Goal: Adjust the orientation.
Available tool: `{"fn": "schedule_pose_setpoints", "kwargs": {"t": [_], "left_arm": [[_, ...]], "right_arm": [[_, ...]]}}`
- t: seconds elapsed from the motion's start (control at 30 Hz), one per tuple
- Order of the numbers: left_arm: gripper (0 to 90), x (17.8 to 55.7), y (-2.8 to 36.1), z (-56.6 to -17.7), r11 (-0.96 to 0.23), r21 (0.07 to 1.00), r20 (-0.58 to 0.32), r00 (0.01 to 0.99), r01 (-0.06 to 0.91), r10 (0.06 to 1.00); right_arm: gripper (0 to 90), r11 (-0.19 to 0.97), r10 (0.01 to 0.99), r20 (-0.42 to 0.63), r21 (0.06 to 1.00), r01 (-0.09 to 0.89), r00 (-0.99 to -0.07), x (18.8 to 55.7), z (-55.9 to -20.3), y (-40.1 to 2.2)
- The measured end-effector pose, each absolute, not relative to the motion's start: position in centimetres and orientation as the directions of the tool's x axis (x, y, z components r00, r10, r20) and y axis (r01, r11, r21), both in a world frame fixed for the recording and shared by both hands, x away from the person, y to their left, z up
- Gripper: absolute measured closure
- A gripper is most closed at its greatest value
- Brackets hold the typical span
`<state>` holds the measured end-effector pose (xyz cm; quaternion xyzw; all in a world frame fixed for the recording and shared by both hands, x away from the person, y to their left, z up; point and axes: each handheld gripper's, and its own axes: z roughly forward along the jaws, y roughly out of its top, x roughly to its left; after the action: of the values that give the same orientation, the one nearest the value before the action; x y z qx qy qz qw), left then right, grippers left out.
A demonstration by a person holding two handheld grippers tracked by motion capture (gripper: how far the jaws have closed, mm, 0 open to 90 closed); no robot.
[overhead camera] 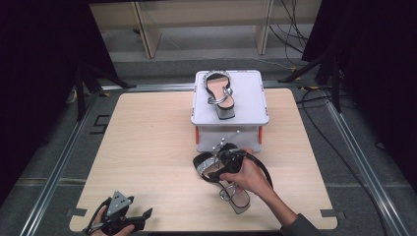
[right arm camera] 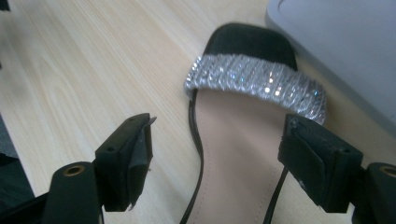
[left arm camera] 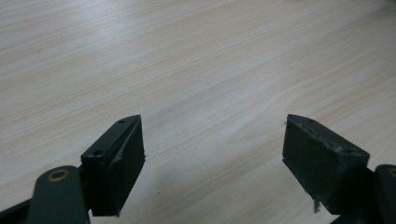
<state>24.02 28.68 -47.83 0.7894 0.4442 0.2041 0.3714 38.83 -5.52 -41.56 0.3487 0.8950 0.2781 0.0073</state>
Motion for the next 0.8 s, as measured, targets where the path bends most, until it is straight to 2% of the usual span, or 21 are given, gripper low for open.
{"fn": "schedule_pose_setpoints", "kwargs": {"t": [0.23,0.33,0.43,0.5,0.6,0.67,0.8], "left_arm": [[20.6,23.9,28.6,-47.8,-0.311,0.770,-0.022,0.511,0.557,0.859],[20.6,23.9,28.6,-47.8,-0.308,0.771,-0.024,0.509,0.557,0.861],[20.6,23.9,28.6,-47.8,-0.309,0.771,-0.024,0.510,0.557,0.860],[20.6,23.9,28.8,-47.7,-0.331,0.759,-0.007,0.515,0.561,0.857],[20.6,23.9,28.8,-47.6,-0.335,0.760,-0.003,0.519,0.557,0.855],[20.6,23.9,28.8,-47.7,-0.332,0.758,-0.006,0.515,0.561,0.857],[20.6,23.8,28.8,-47.7,-0.332,0.760,-0.006,0.517,0.559,0.856]], "right_arm": [[25.7,0.604,0.646,0.175,0.478,0.638,-0.743,38.7,-43.0,-6.0],[25.7,0.578,0.691,0.185,0.438,0.688,-0.698,38.4,-43.4,-6.3],[25.5,0.593,0.668,0.178,0.461,0.661,-0.723,38.4,-43.7,-6.5],[25.3,0.577,0.694,0.190,0.430,0.694,-0.695,38.2,-43.8,-6.5],[24.9,0.598,0.673,0.173,0.447,0.666,-0.720,38.4,-44.3,-6.5],[24.4,0.591,0.686,0.181,0.426,0.685,-0.705,38.2,-44.3,-6.3],[23.6,0.616,0.683,0.135,0.423,0.665,-0.718,38.1,-44.8,-6.2]]}}
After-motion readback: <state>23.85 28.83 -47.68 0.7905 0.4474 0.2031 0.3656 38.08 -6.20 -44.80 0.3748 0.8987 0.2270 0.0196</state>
